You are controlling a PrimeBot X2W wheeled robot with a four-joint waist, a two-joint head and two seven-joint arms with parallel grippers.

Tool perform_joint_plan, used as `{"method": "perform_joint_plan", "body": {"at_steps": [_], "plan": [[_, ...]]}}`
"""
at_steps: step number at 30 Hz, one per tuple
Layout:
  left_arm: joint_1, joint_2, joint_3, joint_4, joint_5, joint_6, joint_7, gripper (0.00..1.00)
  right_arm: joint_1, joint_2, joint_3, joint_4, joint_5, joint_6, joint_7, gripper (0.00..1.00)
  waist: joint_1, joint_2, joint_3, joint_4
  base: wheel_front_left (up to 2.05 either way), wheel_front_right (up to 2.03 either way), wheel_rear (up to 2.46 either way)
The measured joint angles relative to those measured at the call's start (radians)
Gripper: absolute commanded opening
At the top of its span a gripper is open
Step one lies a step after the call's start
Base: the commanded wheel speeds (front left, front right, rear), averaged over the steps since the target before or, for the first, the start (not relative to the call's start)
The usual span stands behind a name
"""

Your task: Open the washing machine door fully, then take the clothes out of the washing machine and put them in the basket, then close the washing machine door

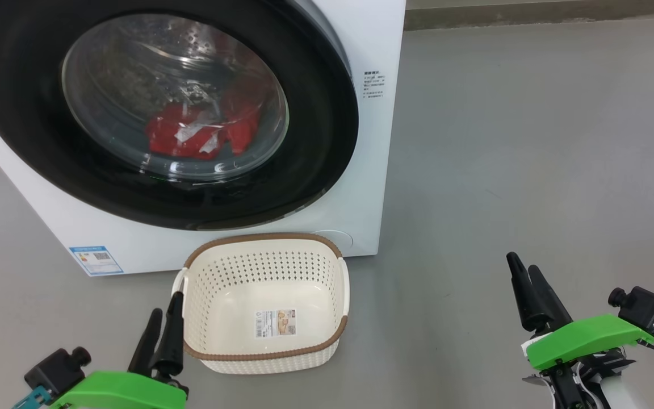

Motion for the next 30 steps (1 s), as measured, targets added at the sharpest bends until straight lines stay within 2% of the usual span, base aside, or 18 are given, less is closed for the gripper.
{"method": "perform_joint_plan", "body": {"at_steps": [30], "plan": [[-0.061, 0.002, -0.028, 0.002, 0.337, 0.022, -0.087, 1.00, -0.102, -0.021, 0.099, 0.086, -0.300, 0.000, -0.088, 1.00, -0.0001, 0.0000, -0.006, -0.006, 0.00, 0.00, 0.00]]}}
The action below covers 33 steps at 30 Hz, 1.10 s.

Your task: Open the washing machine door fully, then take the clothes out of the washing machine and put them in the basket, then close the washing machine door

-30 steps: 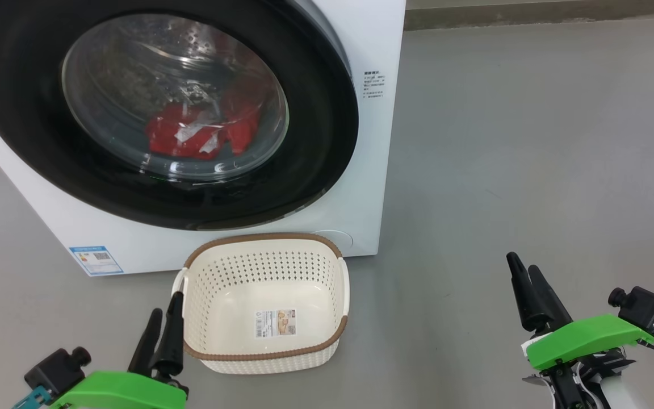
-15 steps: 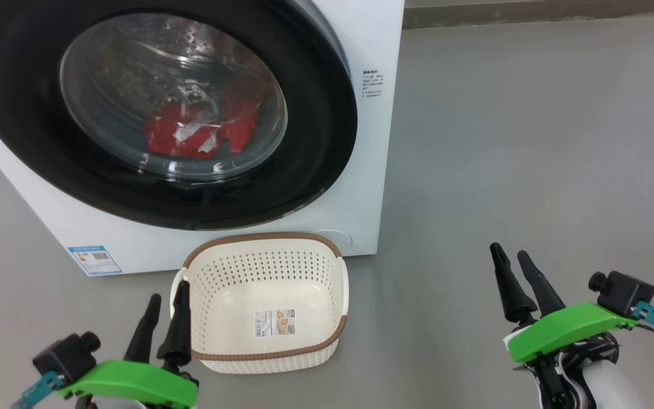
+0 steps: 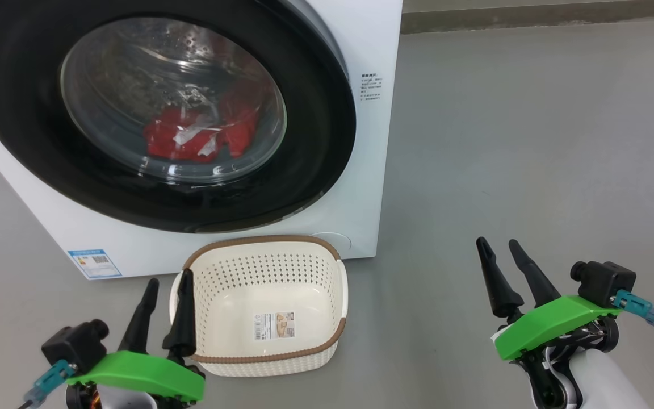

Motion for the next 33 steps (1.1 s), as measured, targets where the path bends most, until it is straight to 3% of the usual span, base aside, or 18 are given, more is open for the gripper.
{"method": "perform_joint_plan", "body": {"at_steps": [33], "plan": [[-0.063, 0.006, -0.037, 0.006, 0.364, 0.010, -0.095, 1.00, -0.081, -0.007, 0.070, 0.047, -0.335, 0.000, -0.093, 1.00, 0.0000, 0.0000, -0.002, -0.004, 0.00, 0.00, 0.00]]}}
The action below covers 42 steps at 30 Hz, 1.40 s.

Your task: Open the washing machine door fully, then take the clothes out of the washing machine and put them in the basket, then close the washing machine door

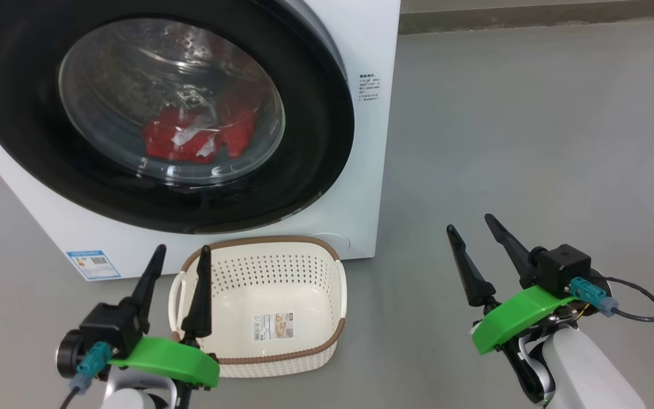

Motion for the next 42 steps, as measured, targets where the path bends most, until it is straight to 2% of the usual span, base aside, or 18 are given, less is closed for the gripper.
{"method": "perform_joint_plan", "body": {"at_steps": [3, 19, 20, 21, 22, 23, 24, 30, 37, 42], "plan": [[-0.003, 0.001, -0.002, 0.000, 0.029, 0.003, -0.004, 1.00, -0.006, 0.000, 0.003, 0.001, -0.026, 0.000, -0.005, 1.00, 0.0000, 0.0000, 0.001, -0.001, 0.00, 0.00, 0.00], [-0.006, 0.002, 0.001, 0.000, 0.030, 0.003, -0.004, 1.00, -0.015, -0.001, -0.002, 0.004, -0.028, 0.000, -0.009, 1.00, 0.0000, 0.0000, 0.006, 0.002, 0.00, 0.00, 0.00], [-0.008, 0.002, 0.001, 0.000, 0.030, 0.003, -0.004, 1.00, -0.015, 0.000, -0.002, 0.004, -0.027, 0.000, -0.009, 0.66, -0.0001, 0.0000, 0.007, 0.003, 0.00, 0.00, 0.00], [-0.010, 0.002, 0.001, 0.001, 0.030, 0.003, -0.004, 1.00, -0.015, 0.000, -0.002, 0.004, -0.026, 0.000, -0.009, 0.44, -0.0001, 0.0000, 0.009, 0.004, 0.00, 0.00, 0.00], [-0.012, 0.002, 0.000, 0.004, 0.030, 0.003, -0.004, 1.00, -0.015, 0.000, 0.000, 0.004, -0.024, 0.000, -0.009, 0.32, -0.0001, 0.0000, 0.011, 0.004, 0.00, 0.00, 0.00], [-0.014, 0.002, 0.000, 0.006, 0.030, 0.003, -0.004, 1.00, -0.016, 0.000, 0.002, 0.004, -0.023, 0.000, -0.009, 0.07, 0.0000, 0.0000, 0.015, 0.006, 0.00, 0.00, 0.00], [-0.016, 0.002, -0.001, 0.007, 0.030, 0.003, -0.004, 1.00, -0.016, 0.000, 0.004, 0.004, -0.016, 0.000, -0.009, 0.00, -0.0001, 0.0000, 0.018, 0.007, 0.00, 0.00, 0.00], [-0.022, 0.002, -0.009, 0.003, 0.029, 0.002, -0.004, 1.00, -0.074, 0.000, 0.016, 0.004, 0.074, 0.000, -0.009, 0.00, -0.0001, 0.0000, 0.046, 0.018, 0.00, 0.00, 0.00], [-0.057, 0.003, -0.025, -0.034, 0.028, -0.001, -0.004, 1.00, -0.164, -0.005, 0.040, 0.016, 0.301, 0.000, -0.012, 0.00, -0.0001, 0.0000, 0.097, 0.034, 0.00, 0.00, 0.00], [-0.057, 0.003, -0.048, -0.073, 0.017, 0.008, -0.004, 1.00, -0.236, -0.031, 0.061, 0.034, 0.494, 0.000, -0.010, 0.00, -0.0001, 0.0000, 0.139, 0.047, 0.00, 0.00, 0.00]]}}
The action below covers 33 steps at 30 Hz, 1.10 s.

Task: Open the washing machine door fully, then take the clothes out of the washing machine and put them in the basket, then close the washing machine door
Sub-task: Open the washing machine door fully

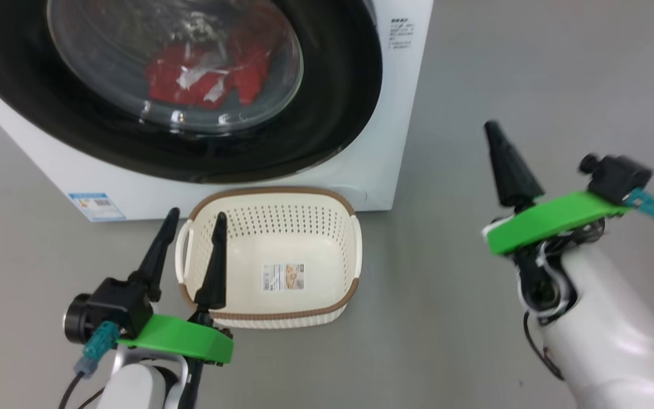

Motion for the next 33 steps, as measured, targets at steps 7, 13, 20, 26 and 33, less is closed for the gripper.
{"method": "perform_joint_plan", "body": {"at_steps": [7, 13, 20, 26, 33], "plan": [[-0.009, 0.002, -0.021, -0.040, -0.017, 0.009, -0.003, 1.00, -0.093, -0.059, 0.019, -0.009, 0.268, 0.000, 0.073, 0.00, 0.0000, 0.0000, 0.063, 0.026, 0.00, 0.00, 0.00], [-0.039, 0.002, -0.031, -0.096, -0.039, 0.027, -0.004, 1.00, -0.186, -0.105, 0.025, -0.034, 0.453, 0.000, 0.160, 0.00, 0.0000, 0.0000, 0.126, 0.047, 0.00, 0.00, 0.00], [-0.069, 0.002, -0.063, -0.122, -0.053, 0.041, -0.004, 1.00, -0.295, -0.134, -0.005, -0.054, 0.625, 0.000, 0.268, 0.00, 0.0000, 0.0000, 0.206, 0.073, 0.00, 0.00, 0.00], [-0.092, 0.002, -0.079, -0.128, -0.060, 0.049, -0.004, 1.00, -0.360, -0.142, -0.008, -0.035, 0.690, 0.000, 0.337, 0.00, 0.0000, 0.0000, 0.259, 0.102, 0.00, 0.00, 0.00], [-0.112, 0.002, -0.088, -0.136, -0.060, 0.052, -0.004, 1.00, -0.456, -0.140, -0.031, 0.002, 0.766, 0.000, 0.425, 0.00, 0.0000, 0.0000, 0.315, 0.125, 0.00, 0.00, 0.00]]}}
